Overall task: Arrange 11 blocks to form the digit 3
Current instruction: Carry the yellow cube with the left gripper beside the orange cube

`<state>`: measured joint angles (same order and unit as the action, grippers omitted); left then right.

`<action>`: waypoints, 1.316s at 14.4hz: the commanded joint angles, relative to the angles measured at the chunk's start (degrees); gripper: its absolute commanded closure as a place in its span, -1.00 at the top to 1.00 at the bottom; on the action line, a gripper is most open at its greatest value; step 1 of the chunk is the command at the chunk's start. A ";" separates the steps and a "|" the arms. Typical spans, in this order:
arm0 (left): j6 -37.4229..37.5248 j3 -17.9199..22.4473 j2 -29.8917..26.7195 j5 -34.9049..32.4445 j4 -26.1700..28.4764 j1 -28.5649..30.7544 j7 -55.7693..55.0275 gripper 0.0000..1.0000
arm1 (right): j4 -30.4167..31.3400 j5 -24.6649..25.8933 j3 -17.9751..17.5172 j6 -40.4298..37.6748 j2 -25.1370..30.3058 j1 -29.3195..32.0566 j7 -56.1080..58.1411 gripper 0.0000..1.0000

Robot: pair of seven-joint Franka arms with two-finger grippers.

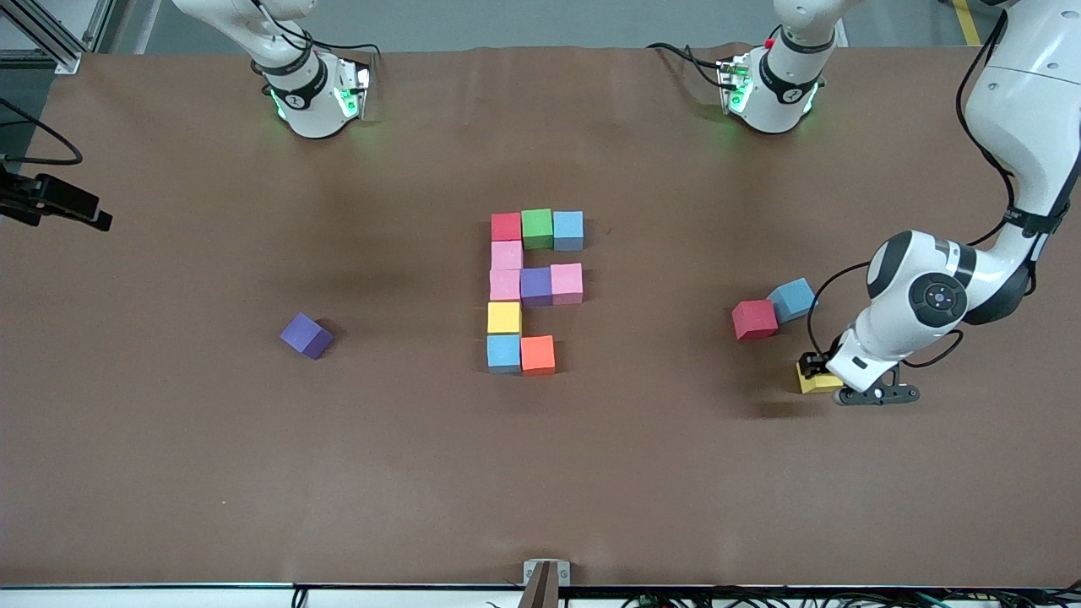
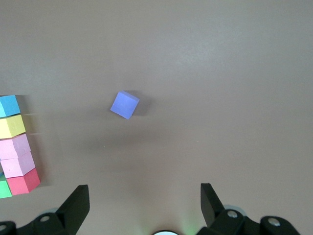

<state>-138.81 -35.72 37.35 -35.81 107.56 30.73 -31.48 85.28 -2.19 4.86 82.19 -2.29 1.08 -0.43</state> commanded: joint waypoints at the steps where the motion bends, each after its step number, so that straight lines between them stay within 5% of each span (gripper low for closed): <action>1: 3.35 -0.14 1.06 -0.13 -5.15 -5.49 -16.79 -0.42 | 2.35 2.88 -0.38 0.69 2.02 -1.60 0.16 1.00; 9: 10.93 -0.14 4.48 3.55 -15.18 -22.37 -72.96 -0.41 | 7.18 3.25 -0.64 1.92 7.30 -1.61 0.43 1.00; 16: 10.93 -0.05 12.39 5.14 -25.90 -34.67 -109.45 -0.41 | 7.53 3.25 -0.73 0.87 9.14 -1.52 2.80 1.00; 19: 10.93 1.08 15.03 5.49 -29.07 -39.68 -116.25 -0.41 | 7.36 2.02 -0.56 0.07 9.14 -0.91 2.45 1.00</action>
<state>-129.15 -35.61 49.65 -31.42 82.90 -6.02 -144.80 90.24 -0.05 4.44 82.05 4.68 -0.34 1.68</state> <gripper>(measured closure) 0.410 0.000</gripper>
